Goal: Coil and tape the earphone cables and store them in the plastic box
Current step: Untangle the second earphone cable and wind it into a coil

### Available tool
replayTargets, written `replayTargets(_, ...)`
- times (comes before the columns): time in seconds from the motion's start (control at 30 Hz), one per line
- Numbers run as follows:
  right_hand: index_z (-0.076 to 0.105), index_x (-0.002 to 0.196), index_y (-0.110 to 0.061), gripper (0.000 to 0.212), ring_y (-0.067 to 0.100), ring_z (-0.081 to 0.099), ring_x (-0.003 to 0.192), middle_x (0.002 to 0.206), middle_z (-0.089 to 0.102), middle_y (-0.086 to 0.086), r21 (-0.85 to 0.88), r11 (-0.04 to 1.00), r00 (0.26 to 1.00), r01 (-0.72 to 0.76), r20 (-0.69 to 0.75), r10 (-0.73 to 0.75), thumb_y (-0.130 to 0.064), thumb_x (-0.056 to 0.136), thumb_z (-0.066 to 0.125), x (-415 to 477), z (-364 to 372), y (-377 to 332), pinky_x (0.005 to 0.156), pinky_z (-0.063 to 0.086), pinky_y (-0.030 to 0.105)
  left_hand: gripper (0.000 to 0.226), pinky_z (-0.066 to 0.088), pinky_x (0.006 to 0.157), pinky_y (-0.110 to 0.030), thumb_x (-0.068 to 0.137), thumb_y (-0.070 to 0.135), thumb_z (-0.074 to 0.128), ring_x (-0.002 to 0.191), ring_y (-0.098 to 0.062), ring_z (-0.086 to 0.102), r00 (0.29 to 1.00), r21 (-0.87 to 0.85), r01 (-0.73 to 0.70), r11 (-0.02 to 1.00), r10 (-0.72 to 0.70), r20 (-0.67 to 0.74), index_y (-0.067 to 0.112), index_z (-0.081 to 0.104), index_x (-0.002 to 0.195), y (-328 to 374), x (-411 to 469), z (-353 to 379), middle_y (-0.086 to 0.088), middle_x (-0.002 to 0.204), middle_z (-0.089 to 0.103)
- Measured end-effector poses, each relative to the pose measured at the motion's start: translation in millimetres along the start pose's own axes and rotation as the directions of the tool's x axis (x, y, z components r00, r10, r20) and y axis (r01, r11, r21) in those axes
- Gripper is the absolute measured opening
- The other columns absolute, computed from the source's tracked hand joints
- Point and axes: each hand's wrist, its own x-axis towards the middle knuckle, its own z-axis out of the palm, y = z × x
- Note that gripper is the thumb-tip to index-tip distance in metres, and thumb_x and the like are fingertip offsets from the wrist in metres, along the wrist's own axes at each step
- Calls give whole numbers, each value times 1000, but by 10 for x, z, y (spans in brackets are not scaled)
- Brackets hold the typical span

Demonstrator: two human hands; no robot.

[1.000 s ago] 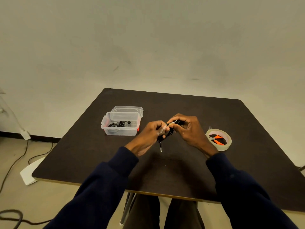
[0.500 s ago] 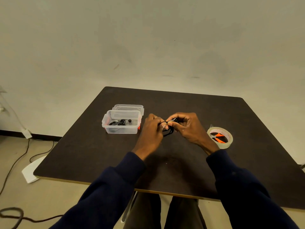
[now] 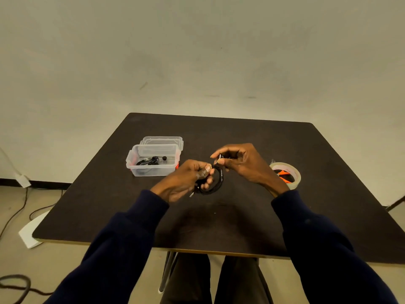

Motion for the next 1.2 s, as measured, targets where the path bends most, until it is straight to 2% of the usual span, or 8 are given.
replayTargets(0.1,77,107,-6,16,19,73,100,104,77,2,-59,996,997,68,-18,-69,-3,93,72,47,-3,-34,89,59,33,29,45,59,-17,110,9,40,64,-10,49,996,-104,33,994,-24,89,10,59,88,31,-5,-21,-4,74,53)
replayTargets(0.23,77,105,-3,13,21,75,102,104,78,8,66,994,987,91,-138,-81,-3,92,72,-8,106,10,91,60,35,24,46,58,-18,109,10,43,69,-11,49,988,-291,41,956,5,157,10,59,90,75,-1,-65,-5,80,53)
replayTargets(0.4,78,104,-14,23,15,75,98,100,79,0,197,980,956,-10,-287,67,3,95,66,-176,414,110,87,58,27,24,52,65,-20,108,14,48,68,-11,58,996,-235,-24,972,3,-88,4,67,96,50,15,-16,-4,79,60)
replayTargets(0.53,75,111,-13,24,16,74,101,104,79,1,436,894,958,-101,-199,205,-9,100,54,-231,447,92,89,58,31,26,53,66,-23,108,16,49,67,-10,59,981,-232,-22,972,-24,-193,6,68,93,-5,55,20,-4,77,60)
replayTargets(0.7,75,119,-8,27,20,72,107,114,73,7,166,981,970,-97,-203,130,-13,93,75,-224,472,131,97,58,42,25,55,74,-25,106,22,53,71,-9,61,987,-237,6,971,-44,-154,7,70,96,-12,50,49,-3,77,66)
replayTargets(0.83,77,115,-15,22,14,71,106,111,74,3,53,995,981,-81,-171,89,-10,94,72,-207,377,139,93,58,34,27,56,74,-26,105,22,56,69,-10,62,980,-93,-19,996,0,-198,4,71,94,16,14,-15,-6,77,67)
replayTargets(1.03,76,118,-15,25,13,72,99,105,76,1,-7,988,978,-152,-144,149,-6,97,67,-198,390,106,92,59,41,34,52,67,-18,108,16,47,66,-4,62,948,365,-74,928,180,-264,12,67,82,-1,38,24,-3,77,69)
replayTargets(1.2,68,128,-20,36,3,69,109,116,74,-4,125,976,981,-177,-63,186,0,101,57,-245,350,24,85,57,22,35,45,66,-19,108,16,45,66,-6,55,954,325,-24,945,119,-274,11,62,78,-8,47,33,-1,72,60)
